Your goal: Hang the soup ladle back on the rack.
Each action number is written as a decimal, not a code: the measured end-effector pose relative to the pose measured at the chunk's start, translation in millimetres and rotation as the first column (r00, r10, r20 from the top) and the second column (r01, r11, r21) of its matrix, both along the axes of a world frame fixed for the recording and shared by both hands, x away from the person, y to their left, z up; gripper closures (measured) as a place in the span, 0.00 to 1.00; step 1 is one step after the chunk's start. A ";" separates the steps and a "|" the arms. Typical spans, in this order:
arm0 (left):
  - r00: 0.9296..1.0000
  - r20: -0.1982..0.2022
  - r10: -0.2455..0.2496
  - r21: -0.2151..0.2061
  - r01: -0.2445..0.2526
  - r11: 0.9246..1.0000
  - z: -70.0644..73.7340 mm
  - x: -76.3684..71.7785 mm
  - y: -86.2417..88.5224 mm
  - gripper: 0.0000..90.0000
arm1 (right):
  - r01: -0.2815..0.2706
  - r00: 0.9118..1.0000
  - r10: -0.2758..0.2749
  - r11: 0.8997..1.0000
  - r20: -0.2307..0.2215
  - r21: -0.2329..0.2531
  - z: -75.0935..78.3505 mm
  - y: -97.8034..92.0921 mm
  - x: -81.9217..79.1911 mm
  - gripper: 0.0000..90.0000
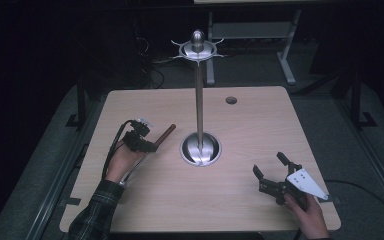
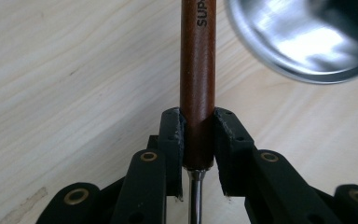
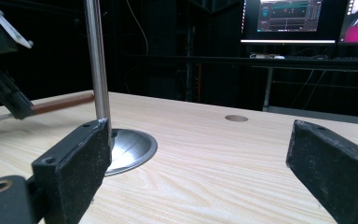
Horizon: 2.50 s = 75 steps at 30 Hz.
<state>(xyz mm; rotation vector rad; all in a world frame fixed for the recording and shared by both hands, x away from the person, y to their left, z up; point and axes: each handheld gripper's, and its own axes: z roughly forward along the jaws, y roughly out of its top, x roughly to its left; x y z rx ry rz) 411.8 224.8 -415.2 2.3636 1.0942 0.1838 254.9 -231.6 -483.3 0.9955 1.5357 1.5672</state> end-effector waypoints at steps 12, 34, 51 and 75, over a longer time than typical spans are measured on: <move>0.995 0.093 -0.026 -0.167 0.042 0.985 35.7 -19.2 25.6 0.82 | 0.000 1.000 0.000 1.000 0.000 0.000 0.0 0.0 0.0 0.07; 0.968 0.240 -0.078 -0.353 0.162 0.921 81.9 -46.7 53.2 0.82 | 0.001 1.000 -0.001 1.000 -0.001 0.000 0.0 0.1 0.0 0.07; 0.941 0.327 -0.092 -0.415 0.230 0.880 106.5 -61.5 56.8 0.82 | 0.001 1.000 -0.001 1.000 -0.001 0.000 0.0 -0.1 0.1 0.07; 0.882 0.450 -0.143 -0.390 0.338 0.857 167.0 -48.1 21.4 0.82 | 0.003 1.000 -0.003 1.000 -0.001 0.002 0.0 -0.3 0.2 0.07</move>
